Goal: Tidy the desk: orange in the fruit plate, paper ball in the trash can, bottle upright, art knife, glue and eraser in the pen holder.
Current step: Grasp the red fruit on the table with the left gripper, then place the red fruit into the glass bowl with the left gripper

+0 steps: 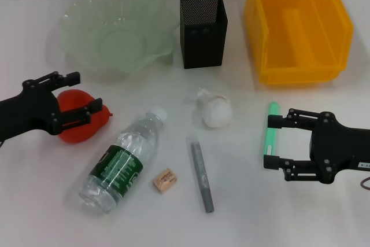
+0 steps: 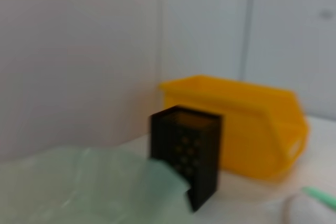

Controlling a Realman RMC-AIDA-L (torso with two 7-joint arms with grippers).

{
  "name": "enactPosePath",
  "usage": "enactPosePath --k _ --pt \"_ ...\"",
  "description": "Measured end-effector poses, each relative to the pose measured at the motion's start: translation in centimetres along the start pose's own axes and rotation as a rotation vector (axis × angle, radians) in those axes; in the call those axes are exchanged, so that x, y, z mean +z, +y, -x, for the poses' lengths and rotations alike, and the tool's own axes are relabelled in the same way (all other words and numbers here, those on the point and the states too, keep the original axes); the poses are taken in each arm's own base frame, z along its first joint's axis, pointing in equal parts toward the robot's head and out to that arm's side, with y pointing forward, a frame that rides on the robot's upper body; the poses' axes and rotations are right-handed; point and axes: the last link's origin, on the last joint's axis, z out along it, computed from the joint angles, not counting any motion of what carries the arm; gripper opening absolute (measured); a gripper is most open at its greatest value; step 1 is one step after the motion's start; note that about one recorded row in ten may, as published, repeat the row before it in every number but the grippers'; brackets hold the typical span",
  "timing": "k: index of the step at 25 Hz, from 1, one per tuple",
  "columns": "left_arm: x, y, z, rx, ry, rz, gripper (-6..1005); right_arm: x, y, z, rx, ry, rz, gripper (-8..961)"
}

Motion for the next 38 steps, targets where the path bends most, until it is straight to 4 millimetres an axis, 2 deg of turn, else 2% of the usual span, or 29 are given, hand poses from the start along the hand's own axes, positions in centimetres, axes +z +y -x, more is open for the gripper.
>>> enactPosePath --k 13,17,28,31,35,36,37,38 --pt "0.0 -1.4 3.3 -0.053 -0.11 -0.181 776 0.2 -0.1 -0.3 0.008 0.011 -0.008 776" --pt "0.0 -1.4 3.5 -0.054 -0.115 -0.187 773 0.2 0.0 -0.4 0.009 0.01 -0.009 775" --pt "0.2 -1.2 3.6 -0.055 -0.115 -0.18 393 0.2 -0.2 -0.7 0.02 0.015 -0.032 772" --pt "0.3 -1.1 3.3 -0.063 -0.086 -0.172 339 0.2 -0.2 -0.7 0.022 0.015 -0.033 772" --pt "0.4 -0.6 1.4 -0.066 0.033 -0.124 268 0.2 -0.2 -0.7 0.023 0.015 -0.035 771" --pt "0.2 -0.5 0.4 -0.061 0.097 -0.11 252 0.2 -0.2 -0.7 0.023 0.015 -0.036 771" --pt "0.2 -0.5 0.4 -0.061 0.097 -0.11 236 0.2 -0.2 -0.8 0.023 0.015 -0.037 771" --pt "0.2 -0.6 -0.8 -0.053 0.166 -0.098 220 0.1 -0.2 -0.8 0.025 0.015 -0.039 770"
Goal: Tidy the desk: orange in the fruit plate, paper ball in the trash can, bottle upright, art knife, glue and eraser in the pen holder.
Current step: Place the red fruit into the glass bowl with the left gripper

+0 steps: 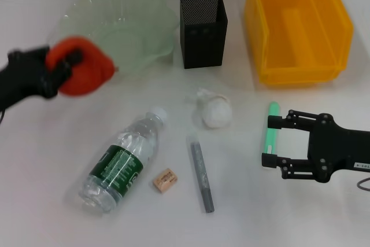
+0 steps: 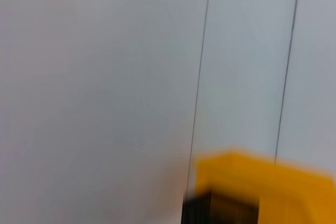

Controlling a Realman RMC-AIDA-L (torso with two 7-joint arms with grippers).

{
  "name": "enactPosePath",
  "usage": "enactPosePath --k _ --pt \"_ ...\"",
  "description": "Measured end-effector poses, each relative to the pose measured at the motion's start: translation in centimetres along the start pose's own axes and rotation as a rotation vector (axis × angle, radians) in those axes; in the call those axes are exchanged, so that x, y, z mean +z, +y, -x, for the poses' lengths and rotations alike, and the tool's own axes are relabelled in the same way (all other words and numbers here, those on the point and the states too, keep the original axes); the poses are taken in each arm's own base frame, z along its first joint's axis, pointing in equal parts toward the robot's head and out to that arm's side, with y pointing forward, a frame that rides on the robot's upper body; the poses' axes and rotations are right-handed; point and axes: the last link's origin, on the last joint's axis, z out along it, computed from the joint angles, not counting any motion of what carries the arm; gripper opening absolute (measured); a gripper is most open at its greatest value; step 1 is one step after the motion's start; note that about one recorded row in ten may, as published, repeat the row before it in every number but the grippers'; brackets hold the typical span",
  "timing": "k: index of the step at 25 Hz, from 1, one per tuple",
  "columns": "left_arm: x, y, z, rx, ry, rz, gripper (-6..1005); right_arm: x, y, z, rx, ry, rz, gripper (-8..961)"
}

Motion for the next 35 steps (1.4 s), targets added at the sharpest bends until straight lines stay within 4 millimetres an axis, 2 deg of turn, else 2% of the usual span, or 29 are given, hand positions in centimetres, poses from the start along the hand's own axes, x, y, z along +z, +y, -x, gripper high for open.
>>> enactPosePath --k 2,4,6,7,8,9,10,15,20,28,33,34,35 --pt "1.4 -0.3 -2.4 0.026 0.105 0.022 198 0.0 0.0 0.0 0.001 0.0 -0.001 770" --pt "2.6 -0.7 -3.4 0.043 0.131 0.021 187 -0.1 0.1 -0.1 0.003 0.001 -0.002 770" --pt "5.2 -1.3 -4.4 0.08 0.152 -0.006 176 -0.1 0.1 -0.2 0.006 0.001 -0.003 769" --pt "6.4 -1.6 -4.6 0.093 0.154 -0.026 170 0.0 0.1 -0.2 0.007 0.001 -0.003 769" --pt "6.4 -1.6 -4.6 0.093 0.154 -0.026 165 0.0 0.1 -0.2 0.009 0.0 -0.004 769" --pt "7.6 -1.9 -4.8 0.11 0.153 -0.055 159 0.0 0.2 -0.3 0.011 -0.001 -0.003 769" --pt "10.4 -2.4 -5.1 0.139 0.144 -0.117 153 0.0 0.2 -0.4 0.016 -0.001 -0.004 768" --pt "13.2 -2.7 -5.2 0.144 0.106 -0.177 120 -0.1 0.3 -0.6 0.023 0.0 -0.011 767" --pt "13.3 -2.7 -5.0 0.151 0.101 -0.192 212 -0.3 0.3 -0.6 0.031 -0.003 -0.018 766" --pt "12.2 -2.6 -4.8 0.121 0.139 -0.188 550 -0.7 0.3 -0.3 0.086 -0.019 -0.025 765" --pt "8.4 -0.7 -4.3 0.114 0.205 -0.034 705 -3.3 0.3 1.5 0.095 -0.11 -0.069 764" --pt "8.4 -0.7 -4.3 0.114 0.205 -0.034 728 -4.1 0.3 2.1 0.096 -0.134 -0.082 763" --pt "7.1 0.3 -3.5 0.15 0.171 0.033 751 -5.5 0.1 3.5 0.105 -0.156 -0.106 763"
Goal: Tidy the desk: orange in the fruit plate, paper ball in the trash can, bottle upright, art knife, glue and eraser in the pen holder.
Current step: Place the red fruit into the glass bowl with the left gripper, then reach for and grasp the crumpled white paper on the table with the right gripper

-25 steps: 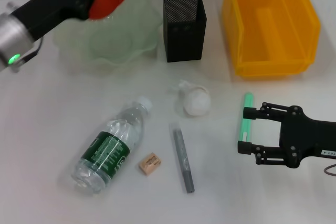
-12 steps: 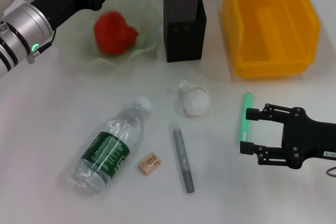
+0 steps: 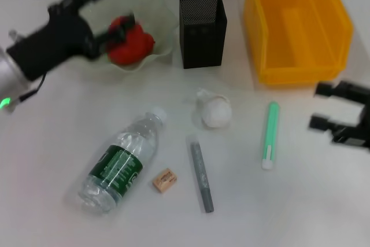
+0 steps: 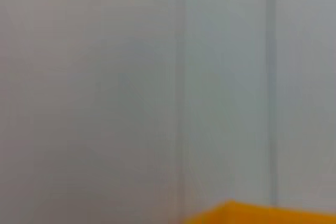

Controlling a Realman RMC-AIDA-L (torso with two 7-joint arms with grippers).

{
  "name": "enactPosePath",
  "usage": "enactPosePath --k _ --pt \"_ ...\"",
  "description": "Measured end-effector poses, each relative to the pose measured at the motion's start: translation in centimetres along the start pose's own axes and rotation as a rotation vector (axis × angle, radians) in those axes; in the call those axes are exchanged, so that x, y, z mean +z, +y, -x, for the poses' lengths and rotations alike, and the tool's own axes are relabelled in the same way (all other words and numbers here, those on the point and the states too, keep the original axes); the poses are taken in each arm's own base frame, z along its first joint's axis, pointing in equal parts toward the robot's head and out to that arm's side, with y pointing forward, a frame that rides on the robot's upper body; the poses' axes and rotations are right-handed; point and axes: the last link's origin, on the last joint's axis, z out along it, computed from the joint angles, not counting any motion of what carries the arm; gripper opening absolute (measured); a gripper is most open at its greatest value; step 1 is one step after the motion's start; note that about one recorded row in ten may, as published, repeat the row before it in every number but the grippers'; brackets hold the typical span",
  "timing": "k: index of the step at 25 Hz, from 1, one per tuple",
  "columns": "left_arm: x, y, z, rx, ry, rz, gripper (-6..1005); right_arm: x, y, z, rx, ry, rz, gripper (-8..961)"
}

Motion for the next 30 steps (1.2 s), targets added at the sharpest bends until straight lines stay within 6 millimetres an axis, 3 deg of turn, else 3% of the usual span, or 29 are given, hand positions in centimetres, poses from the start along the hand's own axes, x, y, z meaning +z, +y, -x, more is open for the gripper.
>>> enactPosePath --k 1,4,8,9,10,11,12,14,15,16,20,23,25,30 --pt "-0.7 0.5 0.3 0.022 -0.024 0.032 773 0.0 0.0 0.0 0.0 0.0 0.0 763" --pt "-2.5 1.5 1.1 0.05 -0.078 0.072 841 -1.0 -0.7 3.6 0.037 0.056 -0.029 762" --pt "-5.3 2.6 2.1 0.013 -0.104 0.064 864 0.8 -1.2 8.4 -0.005 0.287 -0.063 761" --pt "-5.3 2.6 2.1 0.013 -0.104 0.064 864 1.9 -1.3 9.2 -0.02 0.353 -0.068 761" --pt "-5.7 2.7 2.2 0.006 -0.105 0.055 864 4.5 -1.3 11.2 -0.083 0.49 -0.087 761" --pt "-5.7 2.7 2.2 0.006 -0.105 0.055 864 4.5 -1.3 11.2 -0.083 0.49 -0.087 761" --pt "-5.8 2.7 2.3 0.003 -0.107 0.052 864 5.9 -1.3 11.8 -0.109 0.538 -0.083 761" --pt "-5.8 2.7 2.4 0.0 -0.11 0.05 864 8.9 -1.3 13.0 -0.158 0.638 -0.068 760" --pt "-5.8 2.7 2.4 -0.001 -0.109 0.05 864 11.5 -1.7 13.4 -0.156 0.717 -0.068 760" --pt "-5.8 2.7 2.4 -0.002 -0.11 0.049 864 11.5 -1.7 13.4 -0.156 0.717 -0.068 751" --pt "-5.9 2.6 2.4 -0.001 -0.11 0.043 864 17.2 -2.5 13.0 -0.105 0.841 -0.133 715" --pt "-5.9 2.5 2.4 -0.002 -0.109 0.039 864 18.8 -2.6 12.4 -0.115 0.883 -0.152 787" --pt "-6.0 2.5 2.4 -0.003 -0.109 0.034 864 20.6 -2.4 11.0 -0.135 0.923 -0.156 787" --pt "-6.1 2.6 2.5 -0.006 -0.111 0.032 863 22.1 -3.1 8.5 -0.094 0.958 -0.224 787"
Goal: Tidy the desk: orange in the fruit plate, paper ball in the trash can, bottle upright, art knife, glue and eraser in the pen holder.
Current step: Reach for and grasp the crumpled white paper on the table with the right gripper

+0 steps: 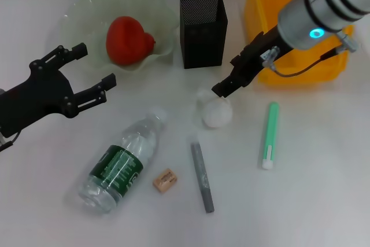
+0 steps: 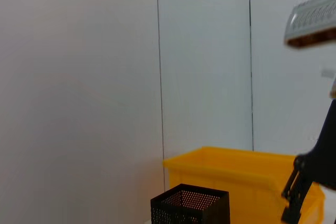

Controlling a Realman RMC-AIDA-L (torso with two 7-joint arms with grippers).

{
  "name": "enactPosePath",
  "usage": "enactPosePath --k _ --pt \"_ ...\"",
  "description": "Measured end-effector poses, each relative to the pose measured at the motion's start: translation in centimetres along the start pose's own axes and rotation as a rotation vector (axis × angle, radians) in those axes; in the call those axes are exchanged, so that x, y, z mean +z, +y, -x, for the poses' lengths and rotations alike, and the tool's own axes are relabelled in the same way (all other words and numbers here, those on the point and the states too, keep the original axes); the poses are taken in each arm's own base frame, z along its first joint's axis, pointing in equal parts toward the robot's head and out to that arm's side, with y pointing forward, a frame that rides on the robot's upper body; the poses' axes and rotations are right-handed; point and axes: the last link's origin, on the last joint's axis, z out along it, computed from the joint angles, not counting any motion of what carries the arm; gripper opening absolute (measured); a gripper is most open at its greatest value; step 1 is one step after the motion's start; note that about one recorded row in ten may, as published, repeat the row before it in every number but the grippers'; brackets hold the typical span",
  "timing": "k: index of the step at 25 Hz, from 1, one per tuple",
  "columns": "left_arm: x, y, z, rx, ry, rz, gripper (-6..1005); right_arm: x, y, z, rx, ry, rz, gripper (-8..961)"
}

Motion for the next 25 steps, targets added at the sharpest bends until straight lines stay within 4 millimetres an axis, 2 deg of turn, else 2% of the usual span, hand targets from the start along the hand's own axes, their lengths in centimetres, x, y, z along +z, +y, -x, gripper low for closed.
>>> enactPosePath --k 5,10,20,25 --pt "-0.2 0.1 0.2 -0.006 -0.003 -0.003 863 1.3 0.0 0.2 0.045 0.005 0.005 787" --pt "-0.2 0.1 0.2 -0.006 -0.003 -0.004 863 3.4 0.5 0.5 0.085 -0.009 0.037 788" --pt "-0.3 0.0 0.1 -0.008 0.003 -0.016 863 5.8 1.3 -0.4 0.073 0.073 0.052 788" --pt "-0.4 0.0 0.1 -0.008 0.004 -0.019 863 6.2 1.4 -0.7 0.078 0.098 0.054 788"
